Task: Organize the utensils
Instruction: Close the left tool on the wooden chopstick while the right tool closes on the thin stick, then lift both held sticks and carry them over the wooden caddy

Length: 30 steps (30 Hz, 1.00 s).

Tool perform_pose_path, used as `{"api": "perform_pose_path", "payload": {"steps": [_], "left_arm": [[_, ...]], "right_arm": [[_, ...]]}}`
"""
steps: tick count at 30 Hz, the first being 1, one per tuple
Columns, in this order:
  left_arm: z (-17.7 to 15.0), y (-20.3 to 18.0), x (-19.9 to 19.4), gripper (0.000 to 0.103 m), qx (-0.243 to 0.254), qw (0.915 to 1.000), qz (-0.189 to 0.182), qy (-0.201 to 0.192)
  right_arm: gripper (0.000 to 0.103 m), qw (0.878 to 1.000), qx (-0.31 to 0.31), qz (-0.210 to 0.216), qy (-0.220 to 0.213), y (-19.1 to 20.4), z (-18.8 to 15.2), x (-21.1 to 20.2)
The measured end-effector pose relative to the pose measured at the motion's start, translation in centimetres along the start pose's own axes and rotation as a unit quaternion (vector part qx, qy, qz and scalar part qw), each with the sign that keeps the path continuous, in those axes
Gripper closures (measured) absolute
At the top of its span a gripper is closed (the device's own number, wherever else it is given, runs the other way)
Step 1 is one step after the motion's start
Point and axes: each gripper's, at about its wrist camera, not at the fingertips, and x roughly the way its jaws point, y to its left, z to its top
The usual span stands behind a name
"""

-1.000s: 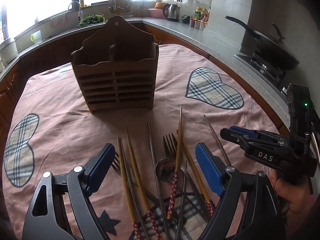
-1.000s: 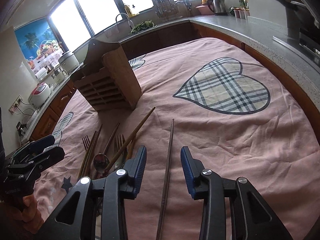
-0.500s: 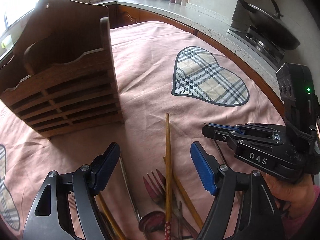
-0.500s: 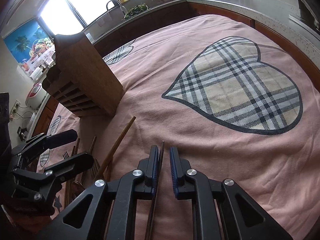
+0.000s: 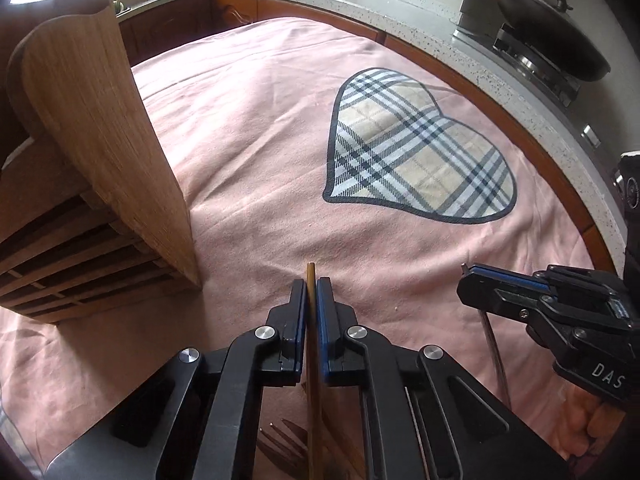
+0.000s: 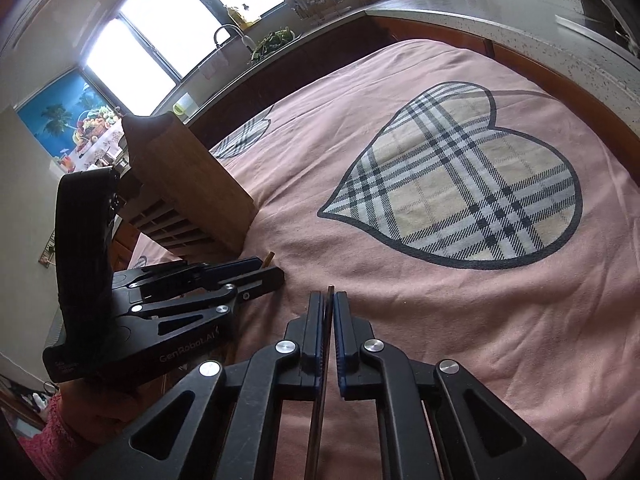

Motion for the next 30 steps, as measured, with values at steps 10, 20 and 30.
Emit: {"api": "perform_pose_path", "payload": {"steps": [10,20,30], "left_arm": [[-2.0,1.5,-9.0,0.098,-0.021,0.9959,-0.007,-0.088],[-5.7,4.5,-16.8,0.098,-0.075,0.9841,-0.010,-0.161],[-9.1,7.0,-21.7,0.098,-0.115,0.9699,0.000,-0.214]], "right_arm": [[0.099,0.999,-0.014,0.019,-0.023,2.1,-0.2,-2.3],[0.099,0.997,-0.047,0.033,-0.052,6.1,0.0,-4.8],[0.099,0.992,-0.080,0.045,-0.081,9.8,-0.1,-7.6]]}}
